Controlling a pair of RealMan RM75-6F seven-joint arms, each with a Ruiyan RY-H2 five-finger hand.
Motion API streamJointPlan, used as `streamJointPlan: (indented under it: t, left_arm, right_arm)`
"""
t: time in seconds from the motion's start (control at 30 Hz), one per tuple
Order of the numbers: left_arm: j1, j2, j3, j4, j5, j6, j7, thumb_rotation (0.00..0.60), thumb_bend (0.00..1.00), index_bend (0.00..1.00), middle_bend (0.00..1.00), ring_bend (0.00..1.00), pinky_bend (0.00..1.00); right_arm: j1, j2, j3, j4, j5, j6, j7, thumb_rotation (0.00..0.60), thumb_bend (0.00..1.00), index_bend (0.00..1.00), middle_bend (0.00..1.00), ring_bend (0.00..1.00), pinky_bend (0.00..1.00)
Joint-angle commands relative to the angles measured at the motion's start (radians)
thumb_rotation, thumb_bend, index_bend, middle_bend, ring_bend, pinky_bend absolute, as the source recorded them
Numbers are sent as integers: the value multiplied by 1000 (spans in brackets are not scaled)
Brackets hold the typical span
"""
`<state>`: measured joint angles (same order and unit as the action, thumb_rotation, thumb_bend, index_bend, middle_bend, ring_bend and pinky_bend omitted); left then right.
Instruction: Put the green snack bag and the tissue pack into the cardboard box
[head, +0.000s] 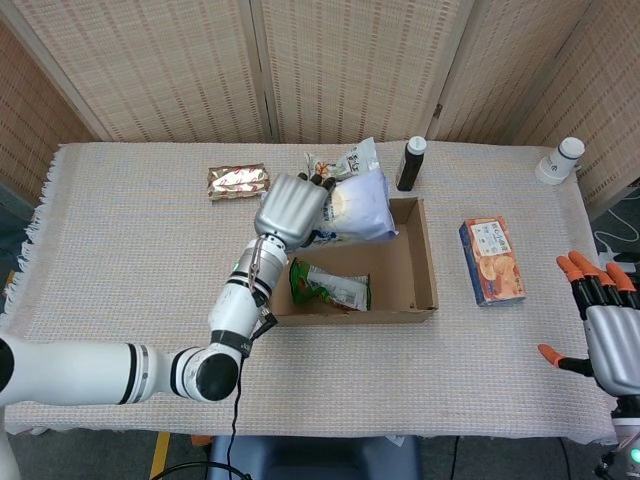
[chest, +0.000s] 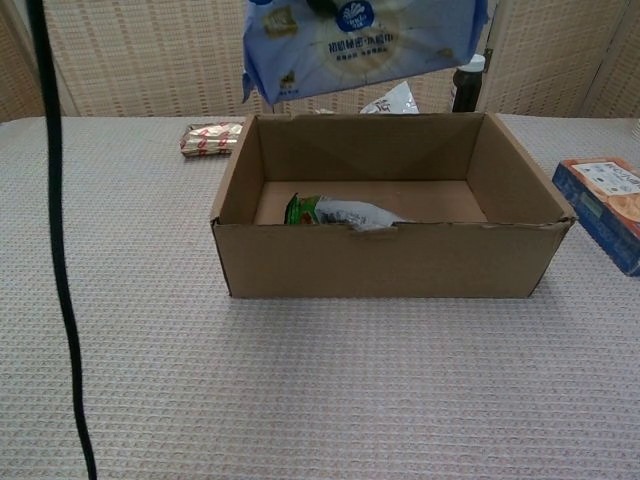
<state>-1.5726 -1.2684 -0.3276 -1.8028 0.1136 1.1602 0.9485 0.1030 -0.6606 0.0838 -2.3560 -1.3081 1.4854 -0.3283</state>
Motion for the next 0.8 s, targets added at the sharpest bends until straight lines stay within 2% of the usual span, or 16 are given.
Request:
streamJointPlan:
  t: [0.03, 0.2, 0.3, 0.37, 0.43, 0.5, 0.57, 0.8]
  left_arm:
    - [-16, -102, -15, 58, 43, 58, -35, 600, 352, 686, 772, 675, 732]
    - [4, -196, 0, 132, 138, 105, -75, 600, 352, 681, 769, 670, 725]
    - [25, -219, 11, 154, 150, 92, -75, 600, 326, 597, 676, 587, 669]
    - [36, -205, 8, 142, 121, 50, -66, 600, 264, 353, 395, 331, 466]
    - [46, -184, 0, 131, 88, 16, -57, 600, 227, 126, 178, 120, 259]
    - [54, -173, -5, 128, 75, 9, -54, 600, 210, 11, 55, 21, 163]
    - [61, -165, -8, 125, 72, 8, -51, 600, 201, 0, 3, 0, 119]
    - [95, -139, -18, 107, 92, 23, -63, 600, 195, 0, 0, 0, 97]
  right_arm:
    - [-2, 6, 1, 0, 1, 1, 7, 600, 4, 64, 9, 0, 0]
    - [-3, 12, 2, 0, 6, -1, 12, 600, 4, 64, 9, 0, 0]
    - [-3, 11, 1, 0, 6, -4, 9, 600, 4, 64, 9, 0, 0]
    - [-2, 10, 1, 0, 8, -4, 8, 600, 4, 65, 9, 0, 0]
    - [-1, 9, 1, 1, 10, -5, 5, 600, 4, 65, 9, 0, 0]
    - [0, 6, 2, 1, 13, -6, 2, 600, 4, 65, 9, 0, 0]
    - [1, 4, 2, 0, 12, -7, -1, 600, 4, 65, 9, 0, 0]
    - [2, -2, 2, 1, 14, -6, -8, 600, 4, 65, 9, 0, 0]
